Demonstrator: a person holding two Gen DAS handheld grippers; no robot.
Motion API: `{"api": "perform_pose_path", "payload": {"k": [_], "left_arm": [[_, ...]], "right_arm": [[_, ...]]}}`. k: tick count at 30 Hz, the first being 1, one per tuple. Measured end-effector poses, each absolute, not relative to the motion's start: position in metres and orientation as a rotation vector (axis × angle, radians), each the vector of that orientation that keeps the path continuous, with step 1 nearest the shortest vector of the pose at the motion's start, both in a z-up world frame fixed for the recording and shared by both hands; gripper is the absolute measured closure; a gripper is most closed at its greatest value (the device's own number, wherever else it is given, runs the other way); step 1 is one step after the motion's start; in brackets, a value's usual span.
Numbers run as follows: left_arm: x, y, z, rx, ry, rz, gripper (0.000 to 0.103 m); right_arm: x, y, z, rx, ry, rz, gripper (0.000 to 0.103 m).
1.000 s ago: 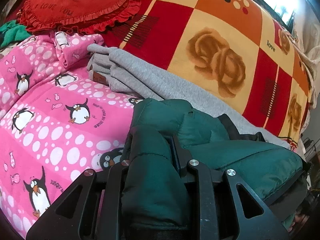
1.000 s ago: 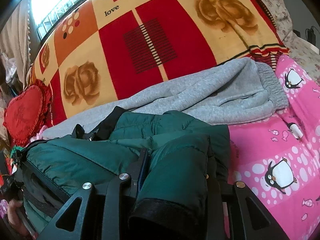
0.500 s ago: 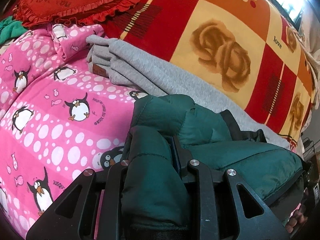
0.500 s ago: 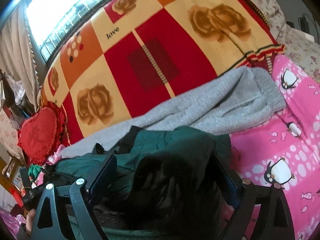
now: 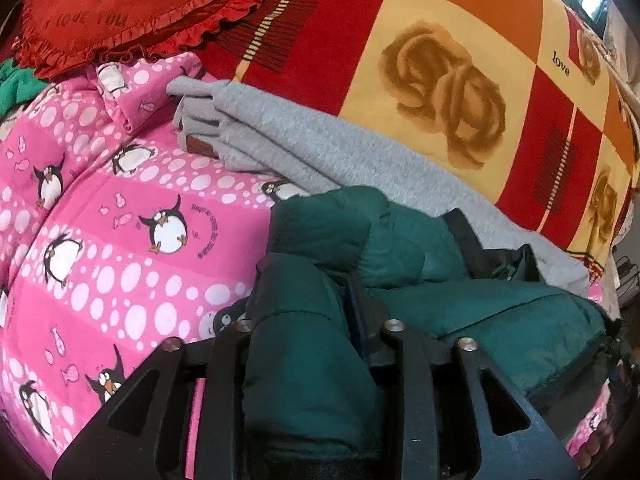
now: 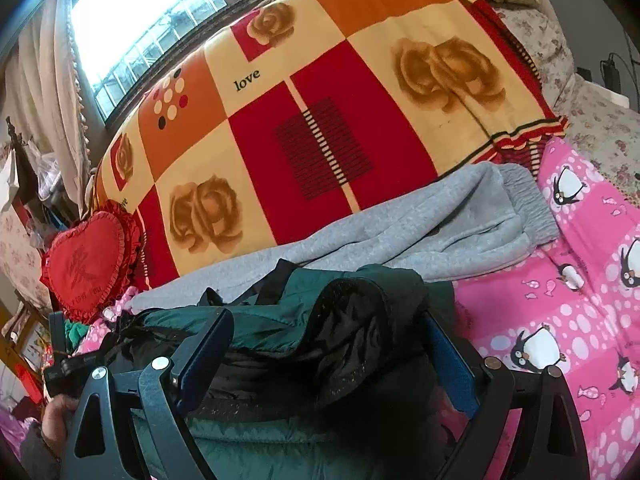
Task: Fold large clothes
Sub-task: 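Open both grippers and release the folded jacket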
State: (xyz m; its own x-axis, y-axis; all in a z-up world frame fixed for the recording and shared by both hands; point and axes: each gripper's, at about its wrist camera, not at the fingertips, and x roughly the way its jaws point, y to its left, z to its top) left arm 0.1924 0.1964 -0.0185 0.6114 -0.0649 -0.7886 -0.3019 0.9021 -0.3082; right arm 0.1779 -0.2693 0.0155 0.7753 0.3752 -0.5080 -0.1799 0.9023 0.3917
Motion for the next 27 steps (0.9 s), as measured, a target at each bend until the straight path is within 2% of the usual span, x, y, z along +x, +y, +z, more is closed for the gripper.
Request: {"api": "perform_pose_path", "payload": {"k": [2,4,6,8,12,16,27], "left_arm": [[0.194,0.196,-0.012,-0.446,0.906,0.111,0.041],[0.194,0.194,-0.006,-0.445,0.894,0.094,0.033],[0.196,0.193,-0.003,-0.442,0.888,0.094,0.031],[0.198,0.194,-0.002,-0.460,0.884,0.083,0.024],[0.202,0.196,0.003,-0.482,0.863,0.073,0.022],[0.203,0.205,0.018,-0.491,0.804,0.099,0.000],[0.157,0.215,0.062,-0.422,0.611,0.094,0.000]], "right_arm": [[0.176,-0.270,0.018,0.331,0.603,0.304,0.011],[0.174,-0.271,0.020,0.331,0.594,0.306,0.011],[0.172,-0.271,0.023,0.327,0.576,0.303,0.011],[0.169,-0.271,0.027,0.313,0.556,0.300,0.011],[0.162,-0.272,0.034,0.286,0.503,0.297,0.011],[0.156,-0.273,0.039,0.263,0.462,0.279,0.011],[0.149,-0.287,0.042,0.259,0.425,0.226,0.011]]}}
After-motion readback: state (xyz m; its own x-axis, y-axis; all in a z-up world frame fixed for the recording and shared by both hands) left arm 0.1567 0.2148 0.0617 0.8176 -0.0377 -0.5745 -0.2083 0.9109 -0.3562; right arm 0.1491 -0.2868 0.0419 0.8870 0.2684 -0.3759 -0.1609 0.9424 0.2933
